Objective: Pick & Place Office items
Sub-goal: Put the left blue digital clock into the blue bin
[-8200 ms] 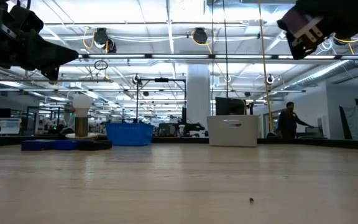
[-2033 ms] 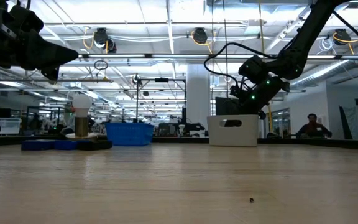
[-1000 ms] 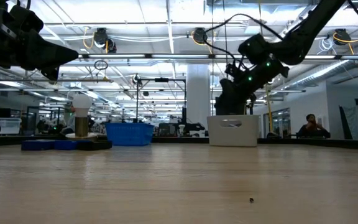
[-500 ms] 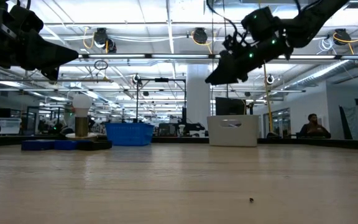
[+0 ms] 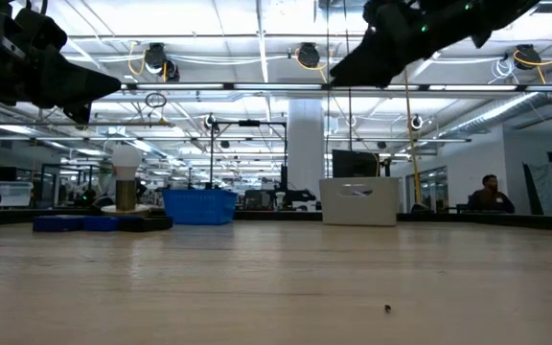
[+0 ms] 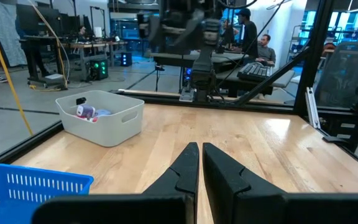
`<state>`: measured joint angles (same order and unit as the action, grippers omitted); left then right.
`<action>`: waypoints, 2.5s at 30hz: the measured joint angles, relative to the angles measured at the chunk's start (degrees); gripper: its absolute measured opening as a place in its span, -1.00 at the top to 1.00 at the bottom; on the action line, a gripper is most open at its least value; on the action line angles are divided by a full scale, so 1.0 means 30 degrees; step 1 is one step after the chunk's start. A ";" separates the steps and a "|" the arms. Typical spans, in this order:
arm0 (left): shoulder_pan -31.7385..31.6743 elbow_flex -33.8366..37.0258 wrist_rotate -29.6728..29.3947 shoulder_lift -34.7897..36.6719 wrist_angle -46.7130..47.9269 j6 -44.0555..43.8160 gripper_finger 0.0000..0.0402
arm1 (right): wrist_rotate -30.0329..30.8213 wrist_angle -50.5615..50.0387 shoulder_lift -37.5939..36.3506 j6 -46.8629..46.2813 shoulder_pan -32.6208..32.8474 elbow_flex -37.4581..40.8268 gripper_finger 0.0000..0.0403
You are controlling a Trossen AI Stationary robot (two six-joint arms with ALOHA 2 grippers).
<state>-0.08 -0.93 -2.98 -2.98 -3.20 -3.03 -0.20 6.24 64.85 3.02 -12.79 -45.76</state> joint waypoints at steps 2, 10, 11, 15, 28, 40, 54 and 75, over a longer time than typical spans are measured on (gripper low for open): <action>0.0005 0.0000 0.0000 -0.0002 0.0000 0.0000 0.89 | -0.0016 -0.0145 -0.0473 0.0039 0.0650 0.0000 -0.10; 0.0003 0.0000 0.0000 -0.0001 0.0000 0.0004 0.89 | -0.0038 -0.1937 -0.2372 0.0326 0.2565 0.0029 -0.10; 0.0001 0.0000 0.0000 0.0000 0.0007 0.0000 0.89 | -0.0031 -0.1924 -0.2639 0.0246 0.2712 0.0202 -0.10; 0.0000 0.0000 0.0000 -0.0004 0.0000 0.0000 0.89 | -0.0011 -0.1336 -0.4107 0.0176 0.3118 0.1473 -0.10; 0.0000 -0.0007 0.0007 -0.0007 0.0000 0.0000 0.89 | 0.0042 0.1911 -0.8879 -0.0471 0.3110 0.6623 -0.10; 0.0002 -0.0002 0.0006 -0.0007 0.0000 0.0000 0.89 | 0.0027 0.1692 -1.4170 -0.1573 0.3110 0.9129 -0.10; 0.0007 0.0000 0.0000 -0.0003 0.0000 0.0000 0.89 | 0.0020 0.2477 -1.7478 -0.2383 0.3102 1.1076 -0.10; 0.0007 0.0000 0.0000 -0.0005 0.0000 0.0000 0.89 | 0.0100 0.0163 -1.9705 -0.1814 0.3102 1.1089 -0.10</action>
<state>-0.05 -0.93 -2.98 -3.00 -3.20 -3.03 0.10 6.73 5.74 -2.42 -3.49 -12.49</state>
